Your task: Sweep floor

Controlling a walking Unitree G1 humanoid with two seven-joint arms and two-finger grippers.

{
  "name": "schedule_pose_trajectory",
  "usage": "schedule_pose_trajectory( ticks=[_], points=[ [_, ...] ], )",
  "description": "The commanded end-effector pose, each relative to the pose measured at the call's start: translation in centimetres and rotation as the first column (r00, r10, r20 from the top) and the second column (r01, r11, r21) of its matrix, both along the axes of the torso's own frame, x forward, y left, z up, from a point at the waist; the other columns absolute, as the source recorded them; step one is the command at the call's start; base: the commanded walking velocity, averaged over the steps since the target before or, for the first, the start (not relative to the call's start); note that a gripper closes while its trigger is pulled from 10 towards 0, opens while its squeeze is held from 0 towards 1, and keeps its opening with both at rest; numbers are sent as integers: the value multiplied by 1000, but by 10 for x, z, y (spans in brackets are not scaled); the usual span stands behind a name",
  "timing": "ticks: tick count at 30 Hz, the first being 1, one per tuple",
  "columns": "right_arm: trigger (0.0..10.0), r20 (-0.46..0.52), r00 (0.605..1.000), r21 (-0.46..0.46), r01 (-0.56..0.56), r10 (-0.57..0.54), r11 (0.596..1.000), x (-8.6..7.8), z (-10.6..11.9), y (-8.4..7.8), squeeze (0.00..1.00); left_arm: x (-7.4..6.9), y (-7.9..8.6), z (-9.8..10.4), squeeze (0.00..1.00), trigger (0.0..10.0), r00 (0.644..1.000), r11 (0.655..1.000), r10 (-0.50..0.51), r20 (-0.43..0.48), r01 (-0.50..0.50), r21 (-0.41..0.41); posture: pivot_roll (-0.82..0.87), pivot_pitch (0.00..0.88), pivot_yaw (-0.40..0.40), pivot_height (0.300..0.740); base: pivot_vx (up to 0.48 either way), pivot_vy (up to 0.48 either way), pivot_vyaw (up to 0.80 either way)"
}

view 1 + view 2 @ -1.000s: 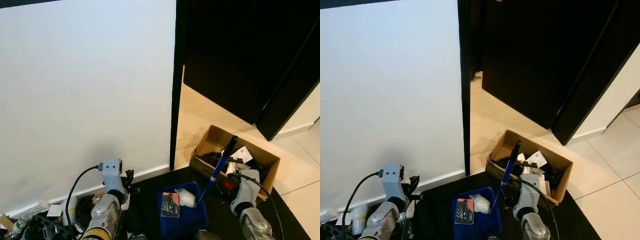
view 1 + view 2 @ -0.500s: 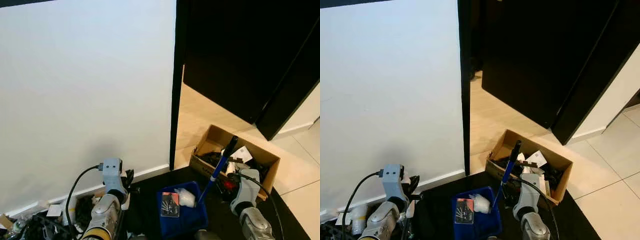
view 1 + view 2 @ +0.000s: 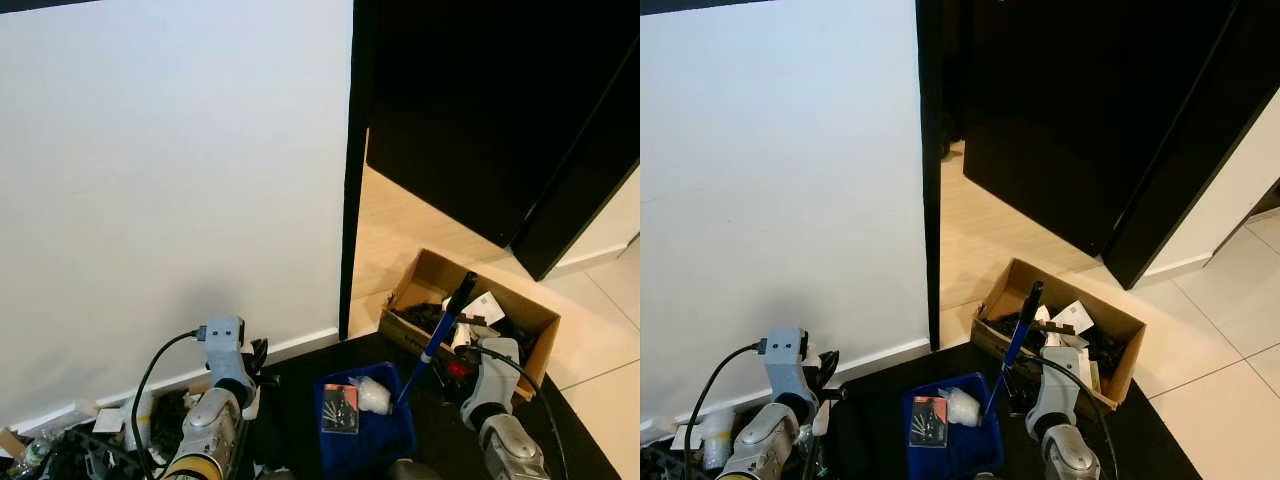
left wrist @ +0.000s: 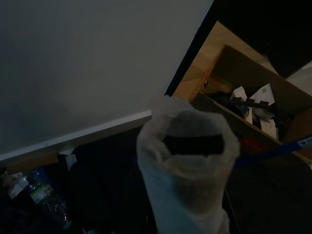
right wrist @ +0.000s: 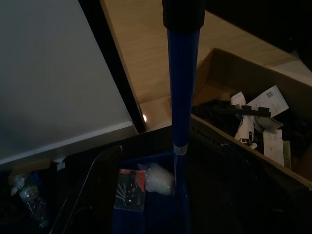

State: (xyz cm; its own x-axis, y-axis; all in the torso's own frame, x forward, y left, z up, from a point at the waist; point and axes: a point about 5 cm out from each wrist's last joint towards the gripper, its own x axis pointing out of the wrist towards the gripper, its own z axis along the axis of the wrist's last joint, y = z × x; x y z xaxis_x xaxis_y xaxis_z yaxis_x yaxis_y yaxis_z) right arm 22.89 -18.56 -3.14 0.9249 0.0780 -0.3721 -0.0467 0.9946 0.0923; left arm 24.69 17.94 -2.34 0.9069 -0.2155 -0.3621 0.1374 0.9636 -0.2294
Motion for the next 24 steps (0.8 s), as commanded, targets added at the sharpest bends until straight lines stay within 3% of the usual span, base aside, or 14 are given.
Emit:
schedule_pose_trajectory(
  ticks=[1, 24],
  points=[
    [10000, -7, 1000, -1, 9, -9, 1000, 1, 0, -2, 0, -6, -2, -6, 0, 10000, 999, 1000, 8, -31, -8, -11, 5, 81, 4, 740, 0, 0, 0],
    [10000, -8, 1000, -2, 7, -7, 1000, 2, 1, -2, 0, -5, -2, -5, 0, 10000, 999, 1000, 10, -30, -11, -11, 10, 77, -1, 740, 0, 0, 0]
  ],
)
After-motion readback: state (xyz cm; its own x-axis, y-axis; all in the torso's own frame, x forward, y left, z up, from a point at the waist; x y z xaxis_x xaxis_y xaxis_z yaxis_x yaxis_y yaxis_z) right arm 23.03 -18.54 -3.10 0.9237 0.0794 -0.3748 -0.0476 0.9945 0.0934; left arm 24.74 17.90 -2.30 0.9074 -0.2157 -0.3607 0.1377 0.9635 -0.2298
